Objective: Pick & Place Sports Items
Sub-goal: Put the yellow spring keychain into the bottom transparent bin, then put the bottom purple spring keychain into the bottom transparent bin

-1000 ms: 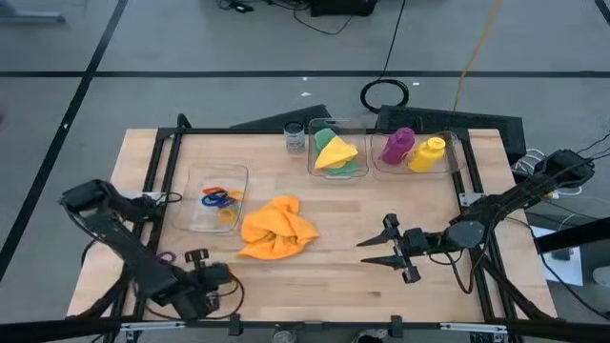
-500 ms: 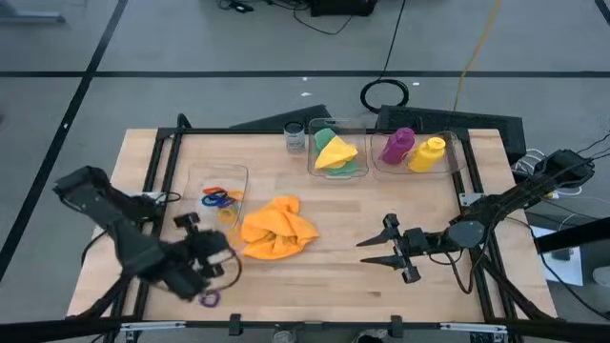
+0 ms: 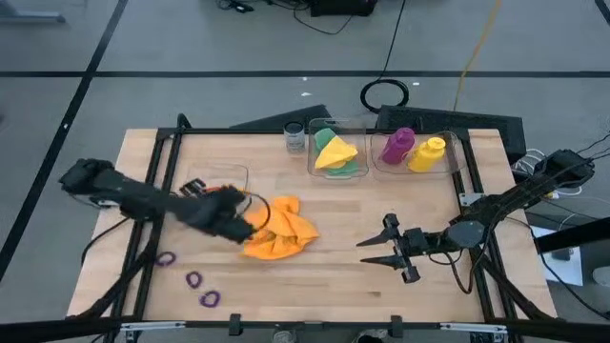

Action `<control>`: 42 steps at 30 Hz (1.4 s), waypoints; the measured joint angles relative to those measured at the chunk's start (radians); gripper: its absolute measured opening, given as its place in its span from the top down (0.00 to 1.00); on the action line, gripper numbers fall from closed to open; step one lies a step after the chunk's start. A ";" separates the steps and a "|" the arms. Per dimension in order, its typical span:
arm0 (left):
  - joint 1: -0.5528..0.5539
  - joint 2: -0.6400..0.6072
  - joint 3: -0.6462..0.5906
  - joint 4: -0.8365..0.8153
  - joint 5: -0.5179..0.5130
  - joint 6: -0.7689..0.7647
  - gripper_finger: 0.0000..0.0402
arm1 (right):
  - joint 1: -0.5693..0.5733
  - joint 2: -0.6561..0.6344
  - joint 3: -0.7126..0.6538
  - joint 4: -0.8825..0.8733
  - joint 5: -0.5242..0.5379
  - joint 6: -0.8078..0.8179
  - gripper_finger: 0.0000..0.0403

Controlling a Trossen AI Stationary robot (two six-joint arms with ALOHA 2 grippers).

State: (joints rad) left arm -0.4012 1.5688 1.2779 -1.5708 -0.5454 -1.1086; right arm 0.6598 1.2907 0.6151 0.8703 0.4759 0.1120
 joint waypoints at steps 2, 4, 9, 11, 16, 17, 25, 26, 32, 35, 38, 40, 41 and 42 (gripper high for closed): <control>0.055 0.000 -0.058 -0.001 0.031 -0.024 1.00 | 0.000 0.000 0.000 0.000 0.000 0.000 0.58; 0.099 0.000 -0.113 -0.001 0.074 -0.030 0.99 | 0.000 0.000 0.000 0.000 0.000 0.000 0.58; 0.164 0.000 -0.231 0.022 0.111 -0.026 1.00 | 0.000 0.000 0.000 0.000 0.000 -0.004 0.58; 0.179 0.000 -0.265 0.047 0.117 -0.026 0.99 | 0.000 0.000 0.000 -0.001 0.000 -0.004 0.58; 0.200 0.000 -0.287 0.060 0.123 -0.025 0.90 | 0.000 0.000 0.000 -0.001 0.000 -0.004 0.58; 0.200 0.000 -0.287 0.062 0.125 -0.019 0.87 | 0.000 0.000 0.000 -0.001 0.000 -0.004 0.58; 0.199 0.000 -0.287 0.055 0.110 0.000 0.58 | 0.000 0.000 0.000 -0.001 0.000 -0.004 0.58; 0.195 0.000 -0.287 0.054 0.095 0.001 0.55 | 0.000 0.000 0.000 -0.001 0.000 -0.004 0.58; 0.132 -0.066 -0.266 0.048 -0.018 -0.003 0.45 | 0.000 0.000 0.000 -0.002 0.000 -0.004 0.58; 0.079 -0.122 -0.227 0.068 -0.070 0.001 0.43 | -0.004 0.000 0.000 -0.008 -0.001 -0.004 0.58; -0.004 -0.222 -0.195 0.140 -0.155 0.019 0.43 | -0.015 0.000 0.000 -0.016 0.000 -0.002 0.58; -0.062 -0.291 -0.192 0.248 -0.215 0.082 0.43 | -0.022 0.000 0.000 -0.027 -0.001 0.011 0.58; -0.089 -0.323 -0.195 0.316 -0.242 0.134 0.43 | -0.025 0.000 0.000 -0.031 -0.001 0.022 0.58; -0.114 -0.356 -0.201 0.396 -0.264 0.192 0.43 | -0.028 0.000 0.000 -0.035 -0.002 0.034 0.58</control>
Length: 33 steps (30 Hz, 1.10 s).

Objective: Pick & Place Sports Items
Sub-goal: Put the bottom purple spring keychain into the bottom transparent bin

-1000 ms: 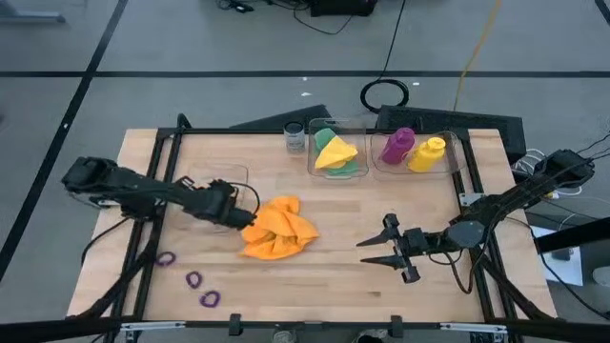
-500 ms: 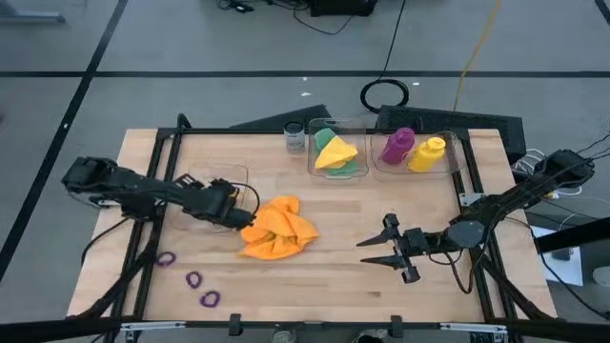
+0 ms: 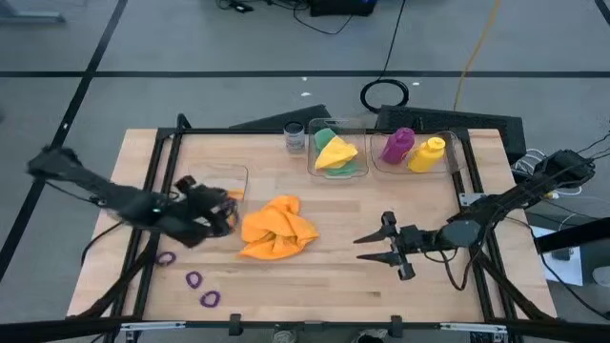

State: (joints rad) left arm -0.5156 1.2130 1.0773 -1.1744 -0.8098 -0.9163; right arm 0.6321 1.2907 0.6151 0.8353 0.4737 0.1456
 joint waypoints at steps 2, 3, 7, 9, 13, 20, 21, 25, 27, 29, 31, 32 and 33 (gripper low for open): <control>-0.046 -0.066 -0.021 0.164 -0.028 0.134 0.43 | -0.003 0.000 0.000 -0.003 -0.002 0.010 0.58; -0.065 -0.096 -0.037 0.249 -0.029 0.209 0.43 | -0.004 0.000 0.000 -0.003 -0.002 0.011 0.58; -0.091 -0.197 -0.137 0.612 0.085 0.499 0.43 | -0.004 0.000 0.000 -0.002 -0.002 0.011 0.58; -0.083 -0.249 -0.208 0.791 0.216 0.598 0.43 | -0.004 0.000 0.000 0.003 -0.003 0.011 0.58; -0.044 -0.335 -0.327 1.029 0.518 0.602 0.43 | -0.004 0.000 0.000 0.003 -0.003 0.011 0.58; -0.090 -0.348 -0.365 0.971 0.645 0.356 0.43 | -0.004 0.000 0.000 -0.002 -0.003 0.010 0.58; -0.108 -0.335 -0.365 0.969 0.645 0.346 0.43 | -0.004 0.000 0.000 -0.003 -0.003 0.009 0.58; -0.180 -0.270 -0.365 0.978 0.645 0.328 0.43 | -0.004 0.000 0.000 -0.003 -0.003 0.008 0.58; -0.217 -0.233 -0.365 0.975 0.644 0.299 0.43 | -0.004 0.000 0.000 -0.003 -0.003 0.008 0.58; -0.250 -0.191 -0.365 0.981 0.646 0.250 0.43 | -0.004 0.000 0.000 -0.003 -0.003 0.008 0.58; -0.281 -0.146 -0.365 0.994 0.659 0.198 0.43 | -0.004 0.000 0.000 -0.003 -0.003 0.008 0.58; -0.296 -0.124 -0.365 1.004 0.666 0.178 0.43 | -0.004 0.000 0.000 -0.003 -0.003 0.008 0.58; -0.311 -0.103 -0.365 1.024 0.674 0.159 0.43 | -0.004 0.000 0.000 -0.003 -0.003 0.008 0.58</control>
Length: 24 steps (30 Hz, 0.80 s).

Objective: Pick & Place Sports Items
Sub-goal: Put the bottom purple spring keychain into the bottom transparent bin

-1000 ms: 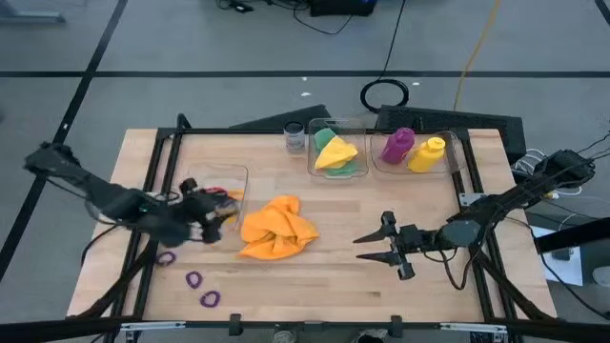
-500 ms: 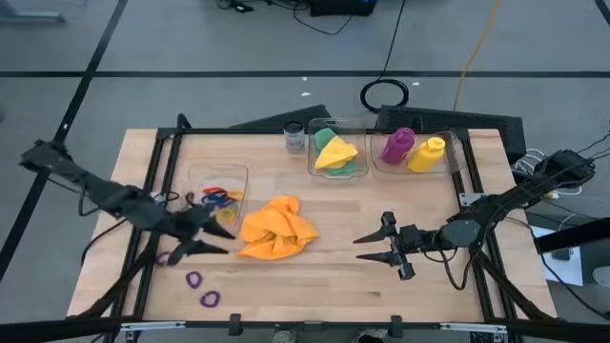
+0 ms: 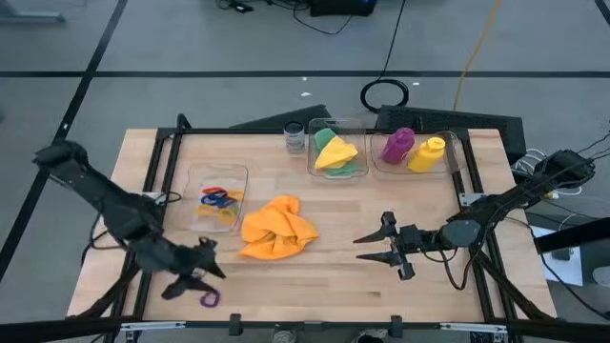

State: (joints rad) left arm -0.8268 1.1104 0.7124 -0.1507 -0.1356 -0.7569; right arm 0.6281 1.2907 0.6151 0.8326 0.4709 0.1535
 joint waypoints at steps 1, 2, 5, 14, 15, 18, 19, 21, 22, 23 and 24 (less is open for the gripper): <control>-0.014 0.022 0.000 0.026 0.005 -0.018 0.43 | 0.000 0.000 0.000 0.000 0.000 0.000 0.58; -0.028 0.045 0.000 0.052 0.006 -0.028 0.43 | 0.000 0.000 0.000 0.000 0.000 0.000 0.58; -0.061 0.114 0.000 0.125 0.006 -0.034 0.43 | 0.000 0.000 0.000 0.000 0.000 0.000 0.58; -0.123 0.303 0.145 -0.055 -0.074 0.205 0.43 | 0.000 0.000 0.000 -0.008 0.000 0.000 0.58; -0.129 0.322 0.173 -0.096 -0.100 0.240 0.43 | 0.000 0.000 0.000 -0.008 0.000 0.000 0.58; -0.146 0.381 0.257 -0.204 -0.152 0.344 0.43 | 0.000 0.000 0.000 -0.008 0.000 0.000 0.58; -0.152 0.401 0.281 -0.233 -0.154 0.376 0.43 | 0.000 0.000 0.000 -0.008 0.000 0.000 0.58; -0.164 0.442 0.321 -0.285 -0.154 0.425 0.43 | 0.000 0.000 0.000 -0.008 0.000 0.000 0.58; -0.169 0.462 0.338 -0.306 -0.154 0.442 0.43 | 0.000 0.000 0.000 -0.008 0.000 0.000 0.58; -0.174 0.484 0.354 -0.326 -0.153 0.456 0.43 | 0.000 0.000 0.000 -0.009 0.000 0.002 0.58; -0.180 0.505 0.368 -0.344 -0.150 0.467 0.43 | 0.000 0.000 0.000 -0.011 0.000 0.005 0.58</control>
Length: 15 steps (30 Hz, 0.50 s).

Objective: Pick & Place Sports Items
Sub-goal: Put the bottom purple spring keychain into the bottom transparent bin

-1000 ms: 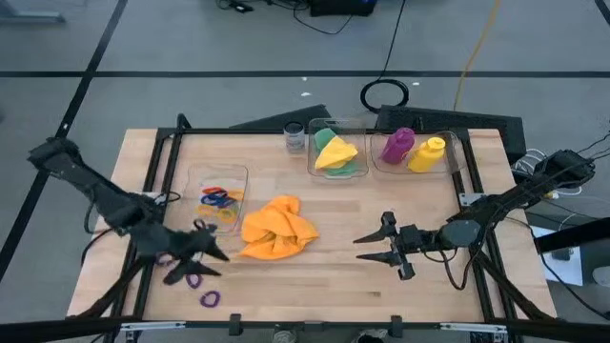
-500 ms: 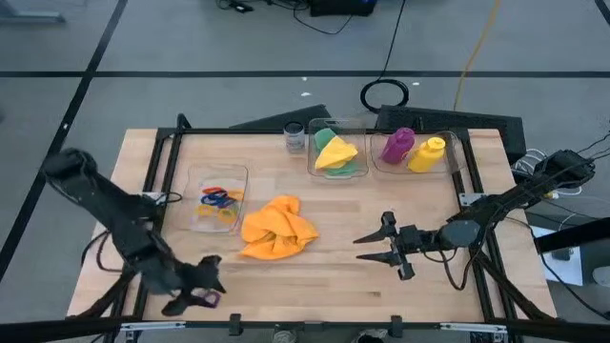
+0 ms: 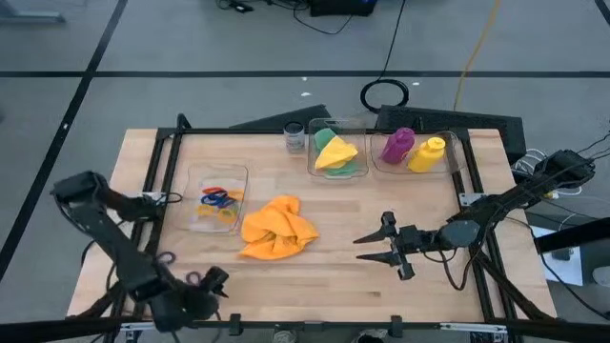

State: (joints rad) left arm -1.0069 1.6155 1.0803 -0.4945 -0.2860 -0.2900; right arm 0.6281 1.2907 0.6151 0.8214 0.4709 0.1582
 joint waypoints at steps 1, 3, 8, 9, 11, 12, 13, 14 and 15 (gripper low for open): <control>-0.005 0.020 0.013 -0.013 0.006 0.008 0.43 | 0.000 0.000 0.000 -0.003 0.000 0.003 0.58; -0.010 0.061 0.035 -0.034 0.022 0.016 0.43 | 0.000 0.000 0.000 -0.004 0.000 0.004 0.58; -0.015 0.148 0.065 -0.070 0.035 0.021 0.43 | 0.000 0.000 0.000 -0.004 0.000 0.005 0.58; -0.016 0.159 0.067 -0.077 0.039 0.027 0.43 | 0.000 0.000 0.000 -0.004 0.000 0.006 0.58; -0.016 0.179 0.070 -0.100 0.042 0.027 0.43 | 0.000 0.000 0.000 -0.004 0.000 0.006 0.58; -0.015 0.186 0.070 -0.116 0.042 0.023 0.43 | 0.000 0.000 0.000 -0.004 0.000 0.006 0.58; -0.015 0.191 0.070 -0.137 0.042 0.015 0.43 | 0.000 0.000 0.000 -0.004 0.000 0.006 0.58; -0.015 0.195 0.070 -0.160 0.043 0.005 0.43 | 0.000 0.000 0.000 -0.004 0.000 0.006 0.58; -0.015 0.196 0.070 -0.182 0.042 -0.011 0.43 | 0.000 0.000 0.000 -0.004 0.000 0.006 0.58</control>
State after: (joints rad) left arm -1.0218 1.8117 1.1500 -0.6766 -0.2436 -0.3010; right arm 0.6281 1.2907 0.6151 0.8173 0.4709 0.1638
